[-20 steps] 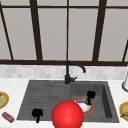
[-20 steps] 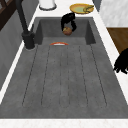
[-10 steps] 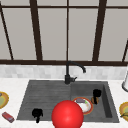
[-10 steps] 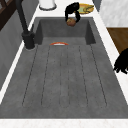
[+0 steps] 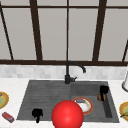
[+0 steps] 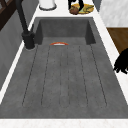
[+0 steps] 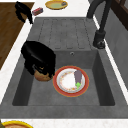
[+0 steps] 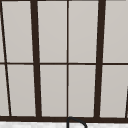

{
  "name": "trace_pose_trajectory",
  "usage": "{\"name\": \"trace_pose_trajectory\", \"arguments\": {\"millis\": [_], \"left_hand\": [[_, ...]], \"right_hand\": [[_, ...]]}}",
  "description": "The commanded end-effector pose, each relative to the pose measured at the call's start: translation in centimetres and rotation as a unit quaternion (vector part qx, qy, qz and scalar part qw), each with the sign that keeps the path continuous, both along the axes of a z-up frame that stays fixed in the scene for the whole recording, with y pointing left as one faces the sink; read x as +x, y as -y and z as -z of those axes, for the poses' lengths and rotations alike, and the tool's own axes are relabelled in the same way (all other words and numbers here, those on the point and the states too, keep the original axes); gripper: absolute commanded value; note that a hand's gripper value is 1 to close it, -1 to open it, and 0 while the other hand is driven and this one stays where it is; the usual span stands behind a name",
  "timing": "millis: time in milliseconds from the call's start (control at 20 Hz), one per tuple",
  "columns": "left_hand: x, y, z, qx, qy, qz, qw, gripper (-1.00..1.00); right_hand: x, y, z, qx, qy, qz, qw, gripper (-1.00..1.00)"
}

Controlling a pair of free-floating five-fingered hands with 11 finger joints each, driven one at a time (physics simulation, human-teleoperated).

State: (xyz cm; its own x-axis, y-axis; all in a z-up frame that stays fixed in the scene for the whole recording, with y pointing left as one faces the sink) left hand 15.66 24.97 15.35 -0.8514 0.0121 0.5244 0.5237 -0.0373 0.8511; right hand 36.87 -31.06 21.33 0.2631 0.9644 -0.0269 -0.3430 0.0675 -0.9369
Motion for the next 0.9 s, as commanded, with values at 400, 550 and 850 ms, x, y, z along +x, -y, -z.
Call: {"name": "trace_pose_trajectory", "arguments": {"millis": [400,550,850], "left_hand": [[0.0,0.0,0.0,0.000,0.000,0.000,1.0000,0.00],[0.0,0.0,0.0,0.000,0.000,0.000,1.0000,0.00],[0.0,0.0,0.0,0.000,0.000,0.000,1.0000,0.00]], "right_hand": [[-3.2,5.5,-9.6,-0.001,0.015,0.005,0.9999,1.00],[-4.3,7.1,-11.8,0.006,0.011,0.004,0.9999,1.00],[-6.8,10.6,-14.8,0.018,0.004,0.000,0.9998,1.00]]}}
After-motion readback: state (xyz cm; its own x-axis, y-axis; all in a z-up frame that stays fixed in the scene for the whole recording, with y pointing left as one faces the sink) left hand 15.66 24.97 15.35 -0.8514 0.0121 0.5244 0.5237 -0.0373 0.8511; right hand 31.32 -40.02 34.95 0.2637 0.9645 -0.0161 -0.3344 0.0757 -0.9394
